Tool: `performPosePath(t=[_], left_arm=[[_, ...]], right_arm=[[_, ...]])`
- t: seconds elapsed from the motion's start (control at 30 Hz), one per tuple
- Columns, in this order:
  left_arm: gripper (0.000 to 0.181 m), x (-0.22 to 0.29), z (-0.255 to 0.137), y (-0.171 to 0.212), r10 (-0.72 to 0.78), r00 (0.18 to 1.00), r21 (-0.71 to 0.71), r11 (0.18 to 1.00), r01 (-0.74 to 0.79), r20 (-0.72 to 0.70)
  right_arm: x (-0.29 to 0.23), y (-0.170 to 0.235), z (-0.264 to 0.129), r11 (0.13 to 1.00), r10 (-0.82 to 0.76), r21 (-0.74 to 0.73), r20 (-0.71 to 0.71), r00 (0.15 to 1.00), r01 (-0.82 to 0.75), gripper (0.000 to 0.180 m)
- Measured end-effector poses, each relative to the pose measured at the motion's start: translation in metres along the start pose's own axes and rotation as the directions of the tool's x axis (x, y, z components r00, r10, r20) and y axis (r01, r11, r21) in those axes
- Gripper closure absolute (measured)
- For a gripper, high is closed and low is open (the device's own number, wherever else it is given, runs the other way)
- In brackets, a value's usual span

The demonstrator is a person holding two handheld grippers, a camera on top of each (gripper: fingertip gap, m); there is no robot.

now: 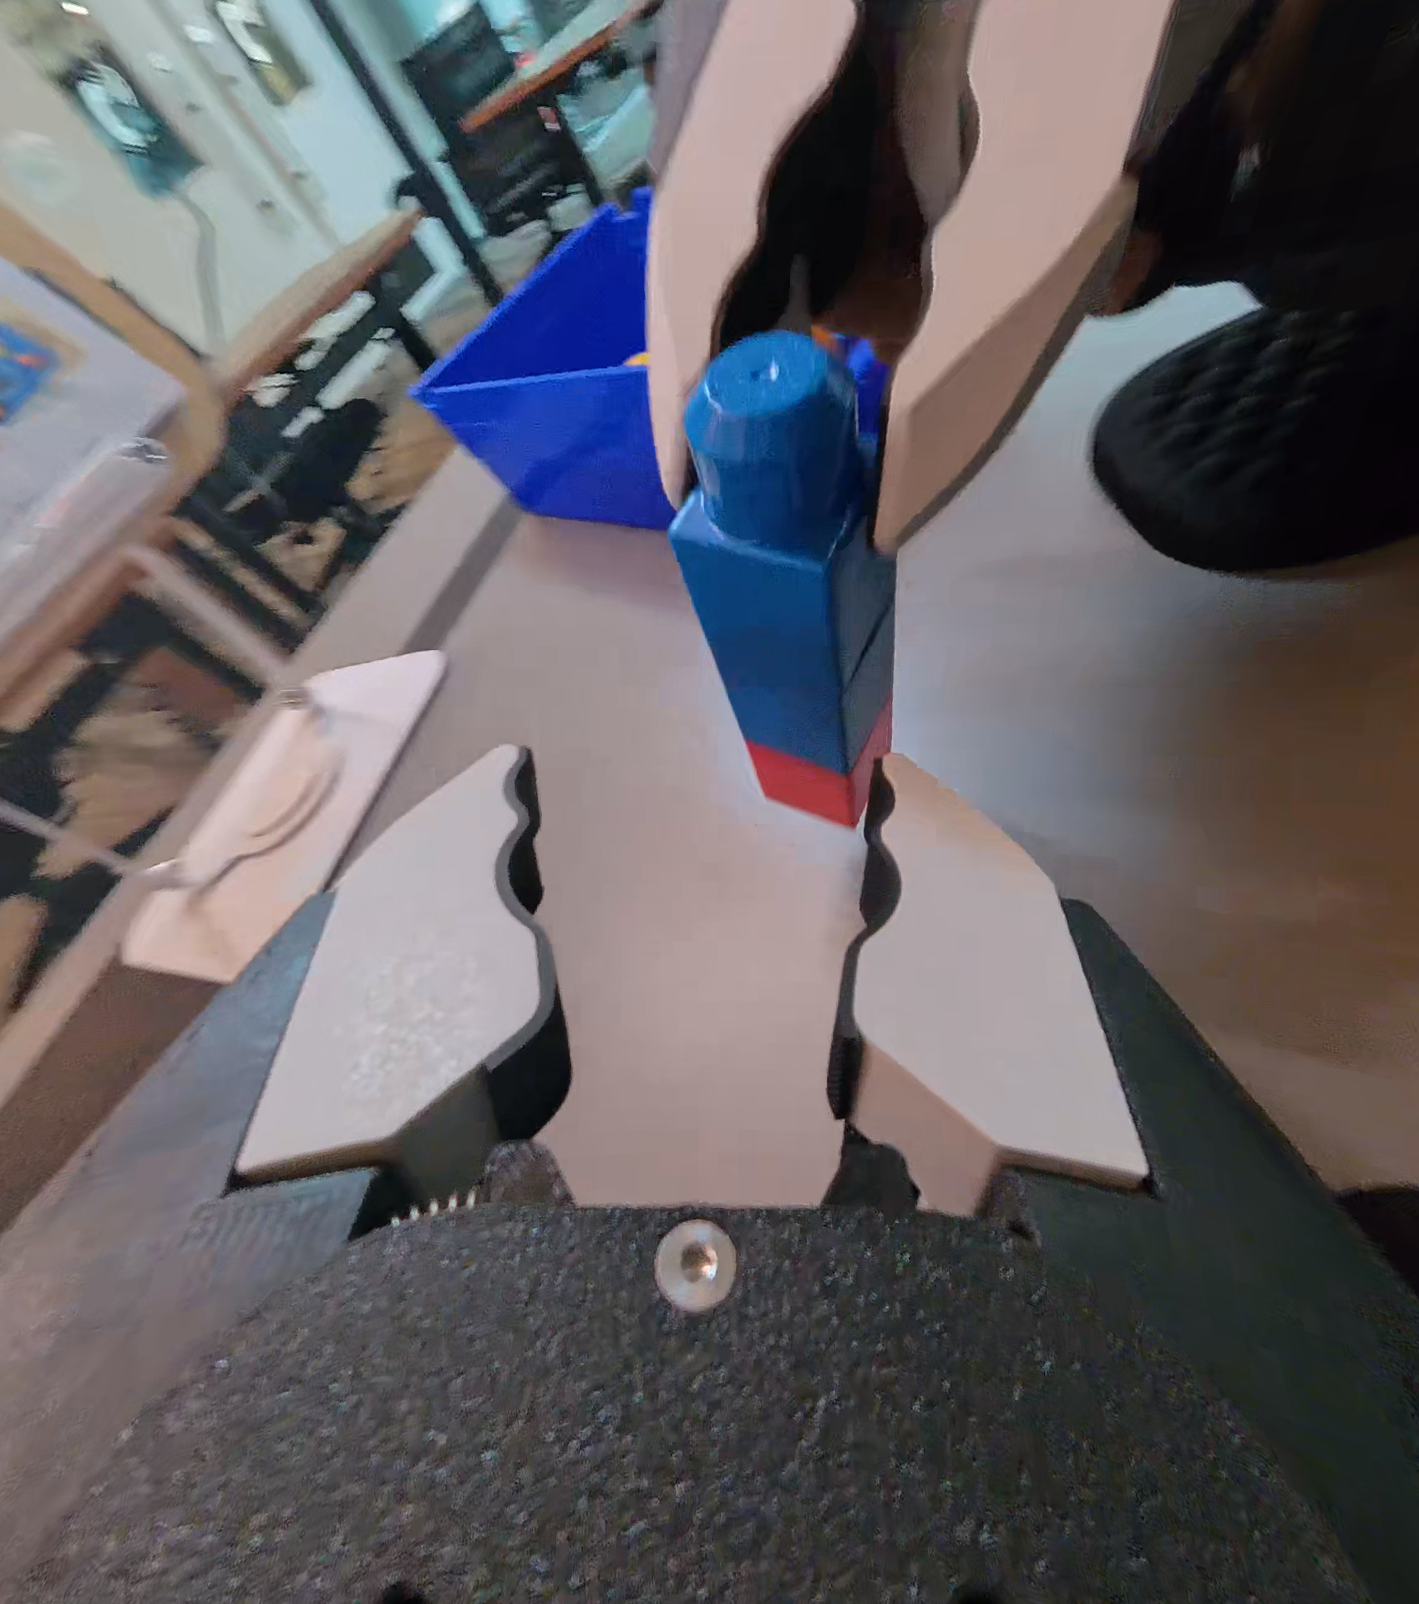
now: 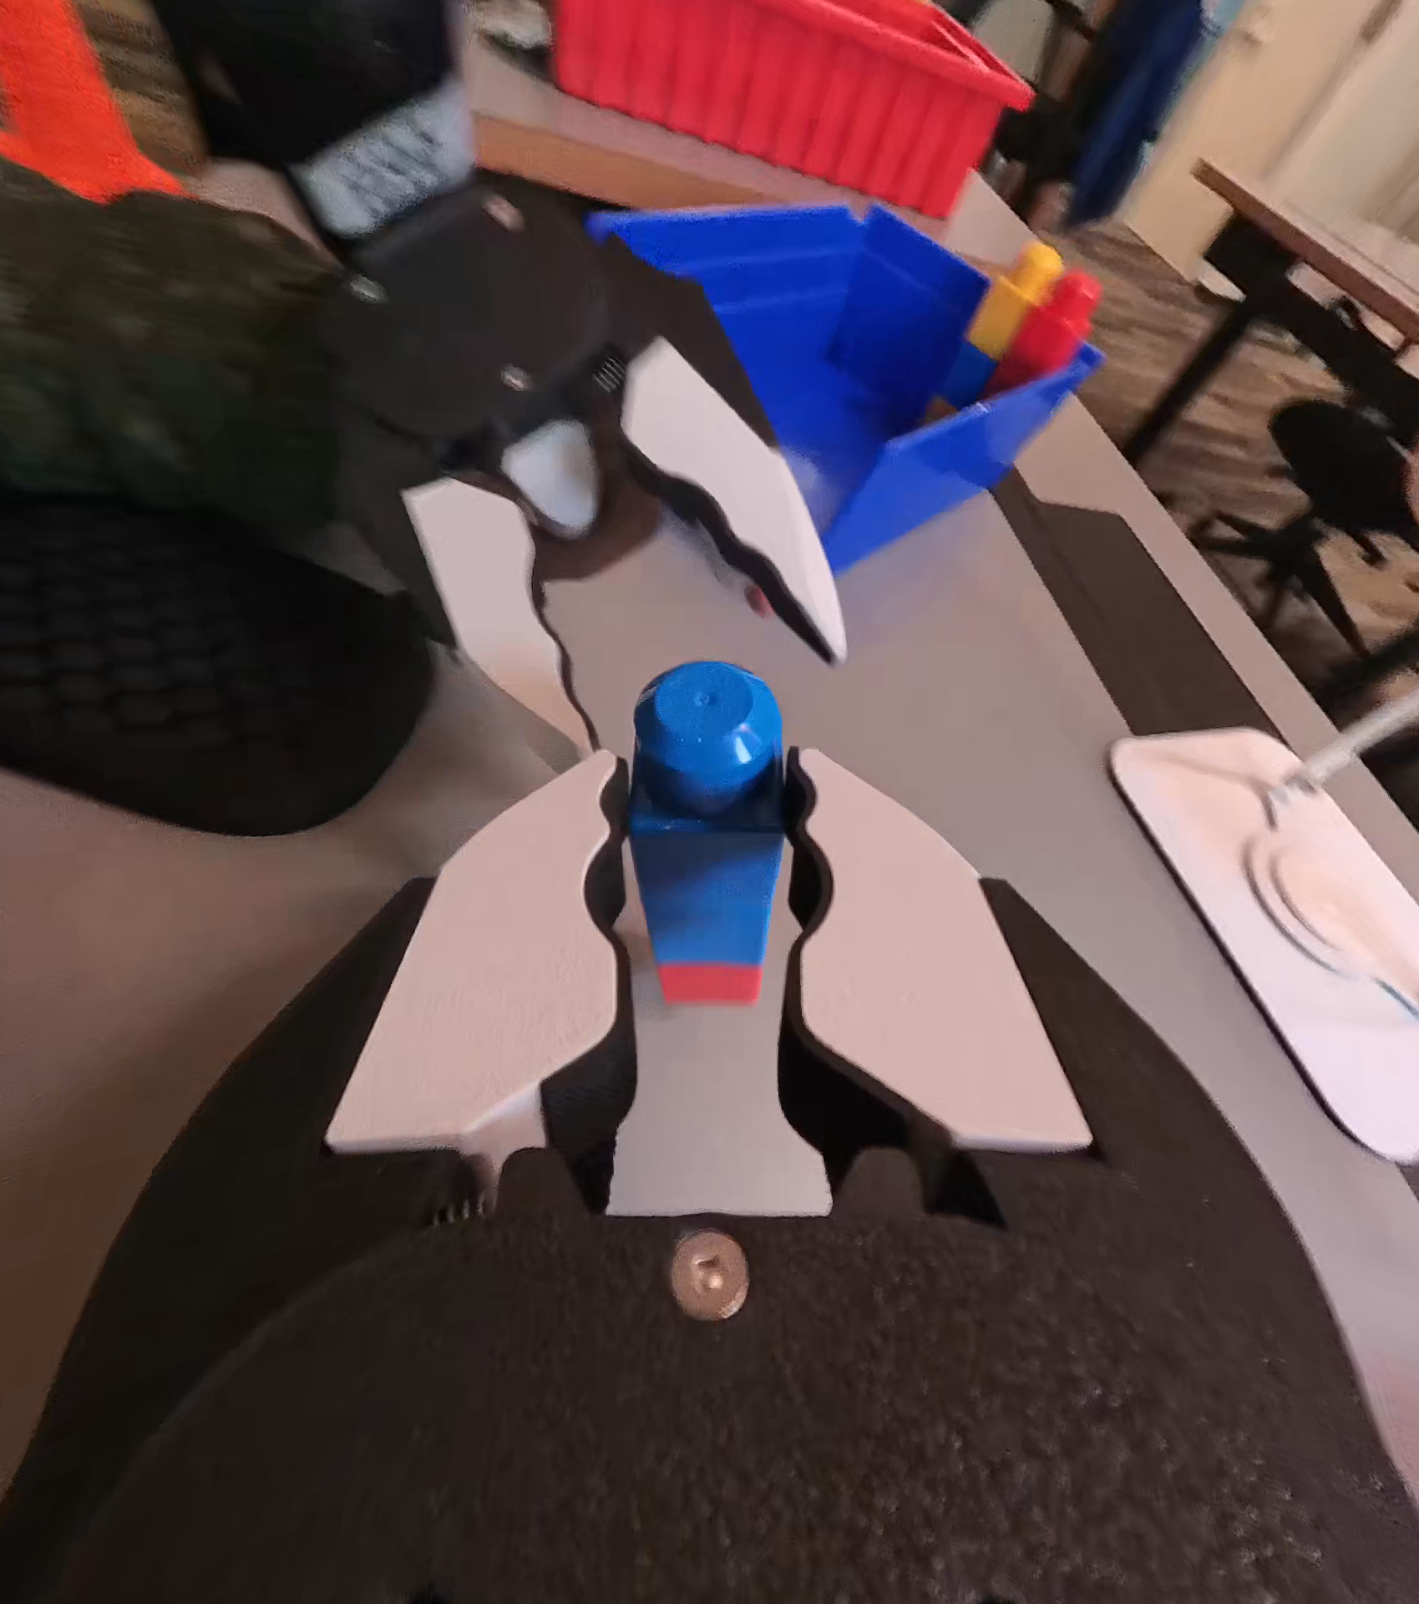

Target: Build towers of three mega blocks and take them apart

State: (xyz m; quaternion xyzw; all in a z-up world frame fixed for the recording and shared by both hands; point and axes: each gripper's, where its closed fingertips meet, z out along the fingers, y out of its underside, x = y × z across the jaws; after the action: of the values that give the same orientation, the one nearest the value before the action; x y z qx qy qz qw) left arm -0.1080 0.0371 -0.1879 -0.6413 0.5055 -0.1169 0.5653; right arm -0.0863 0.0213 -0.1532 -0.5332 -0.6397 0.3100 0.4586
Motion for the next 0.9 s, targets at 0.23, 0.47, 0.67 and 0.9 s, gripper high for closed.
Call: performPosePath(t=[0.23, 0.47, 0.67, 0.9], left_arm=[[0.181, 0.035, 0.0, 0.003, 0.039, 0.985, 0.006, 0.999, -0.039, -0.168], [0.145, 0.03, -0.005, 0.005, -0.028, 0.98, 0.01, 0.999, 0.03, -0.197], [0.131, 0.009, -0.018, -0.005, -0.084, 0.984, 0.076, 0.992, 0.097, -0.158], [0.111, 0.022, -0.018, -0.014, -0.12, 0.961, 0.106, 0.983, 0.15, -0.249]], right_arm=[[-0.02, -0.004, -0.005, 1.0, -0.022, 0.022, 0.108, 0.994, 0.02, 0.145], [-0.016, -0.008, -0.008, 0.999, -0.009, 0.05, 0.091, 0.996, 0.004, 0.145], [-0.01, -0.001, -0.012, 0.999, 0.016, 0.039, 0.083, 0.996, -0.02, 0.145], [-0.014, 0.005, -0.007, 0.998, 0.047, 0.04, 0.124, 0.991, -0.052, 0.145]])
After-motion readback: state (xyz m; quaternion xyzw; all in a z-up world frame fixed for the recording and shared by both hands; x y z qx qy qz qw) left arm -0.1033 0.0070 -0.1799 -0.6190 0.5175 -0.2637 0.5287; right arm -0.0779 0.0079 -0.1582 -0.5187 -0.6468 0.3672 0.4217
